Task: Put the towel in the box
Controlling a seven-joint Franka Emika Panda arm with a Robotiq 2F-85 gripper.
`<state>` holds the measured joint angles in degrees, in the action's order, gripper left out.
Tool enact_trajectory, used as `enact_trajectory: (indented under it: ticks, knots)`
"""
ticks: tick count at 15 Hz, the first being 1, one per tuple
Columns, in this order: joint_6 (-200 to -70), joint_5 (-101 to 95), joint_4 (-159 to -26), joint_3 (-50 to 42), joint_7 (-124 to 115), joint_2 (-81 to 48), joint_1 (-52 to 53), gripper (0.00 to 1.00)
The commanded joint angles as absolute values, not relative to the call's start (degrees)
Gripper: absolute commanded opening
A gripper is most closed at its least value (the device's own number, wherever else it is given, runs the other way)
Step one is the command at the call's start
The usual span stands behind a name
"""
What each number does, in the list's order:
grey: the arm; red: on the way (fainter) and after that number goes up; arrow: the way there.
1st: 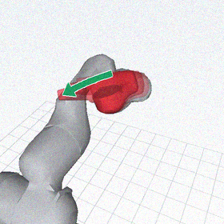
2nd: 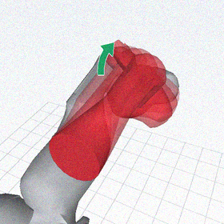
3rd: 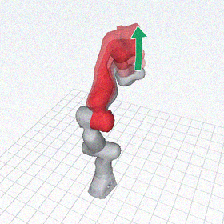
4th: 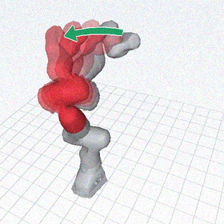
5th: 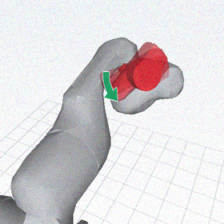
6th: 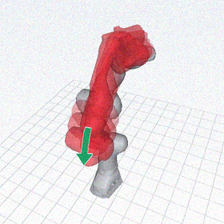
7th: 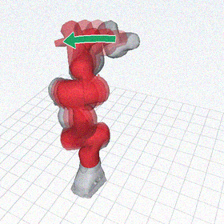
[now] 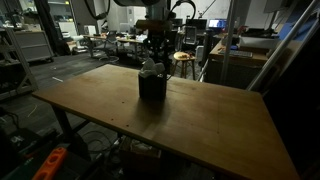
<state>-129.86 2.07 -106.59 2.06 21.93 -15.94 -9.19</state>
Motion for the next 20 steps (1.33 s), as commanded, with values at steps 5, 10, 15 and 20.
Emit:
enact_trajectory:
  ticks: [5,10,15,20]
  knots:
    - [-131.3,4.6,-108.3,2.0,20.8,-13.9,-6.9,0.78]
    - [-132.4,6.0,-107.0,2.6,20.6,-15.1,-5.9,1.00]
    - [-133.5,6.0,-106.9,3.0,20.1,-15.8,-4.8,1.00]
    - [-134.0,5.3,-106.6,3.4,20.0,-17.0,-3.5,1.00]
